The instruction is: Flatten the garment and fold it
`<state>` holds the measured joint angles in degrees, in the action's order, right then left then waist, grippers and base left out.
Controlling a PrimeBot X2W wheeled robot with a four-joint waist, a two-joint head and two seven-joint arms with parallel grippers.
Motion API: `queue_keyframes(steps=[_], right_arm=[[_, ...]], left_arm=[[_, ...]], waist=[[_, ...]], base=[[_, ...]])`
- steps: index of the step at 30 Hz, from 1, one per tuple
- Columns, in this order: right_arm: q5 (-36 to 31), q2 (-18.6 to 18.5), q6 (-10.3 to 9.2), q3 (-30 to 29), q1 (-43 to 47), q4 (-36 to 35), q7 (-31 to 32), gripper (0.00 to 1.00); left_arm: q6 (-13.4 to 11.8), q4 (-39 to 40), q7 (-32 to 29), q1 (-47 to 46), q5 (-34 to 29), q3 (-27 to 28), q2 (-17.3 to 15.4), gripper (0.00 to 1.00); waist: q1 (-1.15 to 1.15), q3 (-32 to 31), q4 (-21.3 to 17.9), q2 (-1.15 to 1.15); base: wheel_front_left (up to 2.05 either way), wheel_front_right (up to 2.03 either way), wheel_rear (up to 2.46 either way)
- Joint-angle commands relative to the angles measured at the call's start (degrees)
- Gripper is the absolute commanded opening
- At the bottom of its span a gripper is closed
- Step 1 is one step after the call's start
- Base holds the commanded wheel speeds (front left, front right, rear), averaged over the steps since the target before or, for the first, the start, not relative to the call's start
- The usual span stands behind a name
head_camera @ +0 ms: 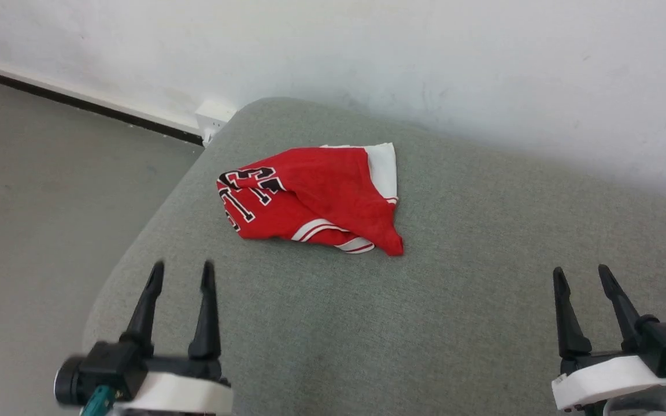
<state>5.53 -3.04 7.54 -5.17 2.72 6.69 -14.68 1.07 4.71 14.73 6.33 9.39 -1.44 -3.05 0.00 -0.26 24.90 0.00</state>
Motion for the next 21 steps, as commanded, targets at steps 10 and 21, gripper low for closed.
queue_keyframes(steps=[10,21], right_arm=[[-1.86,0.16,-0.05,-0.15,-1.59,-3.45,-0.32,1.00],[-4.45,0.16,-0.05,1.33,-5.28,-8.40,-0.17,1.00]], left_arm=[[4.76,2.42,-7.02,-18.18,0.28,-2.65,-5.99,1.00],[6.34,-6.95,-24.21,-40.98,8.78,-6.76,-16.03,1.00]], waist=[[0.00,5.08,-0.33,0.00],[0.00,13.24,-5.14,0.00]], base=[[0.00,0.00,0.00],[0.00,0.00,0.00]])
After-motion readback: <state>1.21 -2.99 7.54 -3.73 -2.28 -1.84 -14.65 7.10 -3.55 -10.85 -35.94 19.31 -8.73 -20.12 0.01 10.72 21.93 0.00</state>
